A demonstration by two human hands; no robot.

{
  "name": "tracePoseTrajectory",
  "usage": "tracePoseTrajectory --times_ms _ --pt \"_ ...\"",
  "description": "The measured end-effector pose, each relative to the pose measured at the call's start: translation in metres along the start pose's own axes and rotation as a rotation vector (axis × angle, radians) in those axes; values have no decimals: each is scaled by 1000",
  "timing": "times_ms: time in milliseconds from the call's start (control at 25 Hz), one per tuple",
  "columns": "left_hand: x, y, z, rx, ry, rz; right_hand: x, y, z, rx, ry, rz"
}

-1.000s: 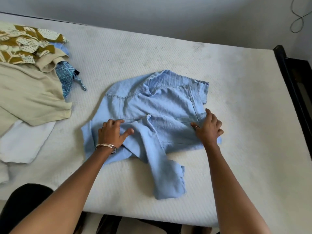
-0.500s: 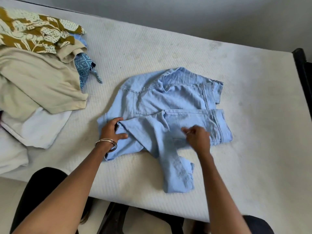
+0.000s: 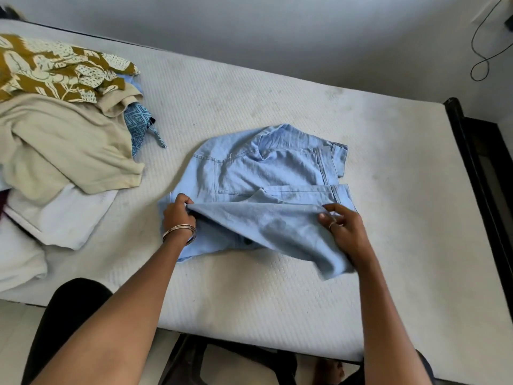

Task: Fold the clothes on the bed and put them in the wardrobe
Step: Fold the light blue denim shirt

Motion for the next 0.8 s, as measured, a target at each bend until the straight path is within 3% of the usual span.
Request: tracePoseTrajectory --times_ms 80,200,320,400,480,560,600,680,800 --pt "-2 1 -7 -74 114 -46 27 30 2 -111 -429 -57" --pt "-14 9 -5 -73 198 -31 28 64 -2 -203 -807 -124" --pt "-20 13 12 -49 179 62 -2 75 -13 -57 -792 -214" --pt "-22 8 16 -61 237 108 -19 75 -25 -59 -669 -151" --pt "-25 -1 14 -126 404 -62 -22 71 -41 -251 -710 -101" --pt "-29 -12 0 -321 629 -225 -15 65 -53 -412 -846 -129" --pt "-34 -14 -6 -470 719 -235 -10 62 -54 -391 -900 -148" --pt "-46 -19 -19 -702 814 -134 5 59 -53 -138 -870 -133" --pt "-62 -19 -38 -644 847 -6 34 47 -32 226 -490 -95"
Point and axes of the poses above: each hand's wrist, its own y-axis towards the middle knuckle, its own x-axis out of the back of the hand, z = x × y, the point moved 1 cm from there along y, towards the middle knuckle, and after that the axes turned 12 degrees about z, right-handed, at the moved point
